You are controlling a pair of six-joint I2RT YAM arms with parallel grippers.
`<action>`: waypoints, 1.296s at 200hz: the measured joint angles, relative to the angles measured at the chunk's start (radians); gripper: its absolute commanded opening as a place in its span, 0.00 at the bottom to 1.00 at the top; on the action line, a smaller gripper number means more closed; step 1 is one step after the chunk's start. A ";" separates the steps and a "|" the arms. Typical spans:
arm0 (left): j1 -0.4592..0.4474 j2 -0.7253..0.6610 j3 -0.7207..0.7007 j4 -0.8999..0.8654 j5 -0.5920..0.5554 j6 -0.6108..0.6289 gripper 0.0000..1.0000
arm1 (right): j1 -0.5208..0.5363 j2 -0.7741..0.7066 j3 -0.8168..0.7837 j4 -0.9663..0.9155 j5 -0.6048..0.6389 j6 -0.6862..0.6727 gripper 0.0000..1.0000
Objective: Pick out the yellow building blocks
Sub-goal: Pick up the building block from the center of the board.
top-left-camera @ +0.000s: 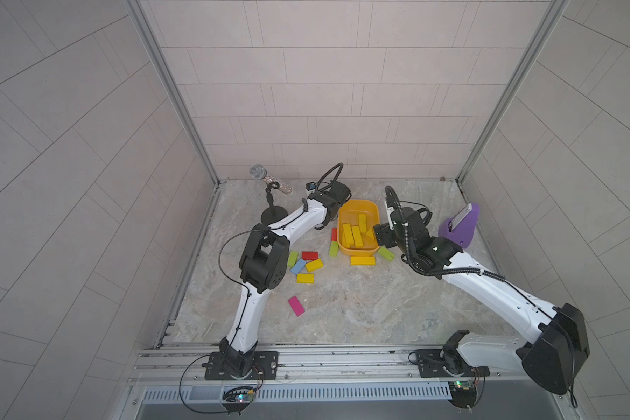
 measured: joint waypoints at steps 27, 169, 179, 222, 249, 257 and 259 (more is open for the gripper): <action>0.047 0.036 0.035 -0.011 0.043 -0.057 0.86 | 0.000 -0.032 -0.024 -0.001 0.000 0.010 0.92; 0.107 0.145 0.106 -0.018 0.150 -0.175 0.72 | -0.009 -0.068 -0.054 -0.008 0.000 0.014 0.92; 0.107 0.152 0.106 -0.019 0.150 -0.180 0.71 | -0.010 -0.069 -0.055 -0.008 0.000 0.014 0.92; 0.107 0.166 0.107 -0.023 0.148 -0.193 0.67 | -0.015 -0.084 -0.056 -0.010 0.000 0.014 0.92; 0.107 0.179 0.108 -0.023 0.147 -0.200 0.64 | -0.018 -0.084 -0.056 -0.013 0.000 0.014 0.92; 0.107 0.184 0.108 -0.024 0.148 -0.200 0.63 | -0.018 -0.084 -0.056 -0.015 0.000 0.014 0.92; 0.108 0.185 0.108 -0.024 0.148 -0.200 0.63 | -0.018 -0.084 -0.056 -0.015 0.000 0.014 0.92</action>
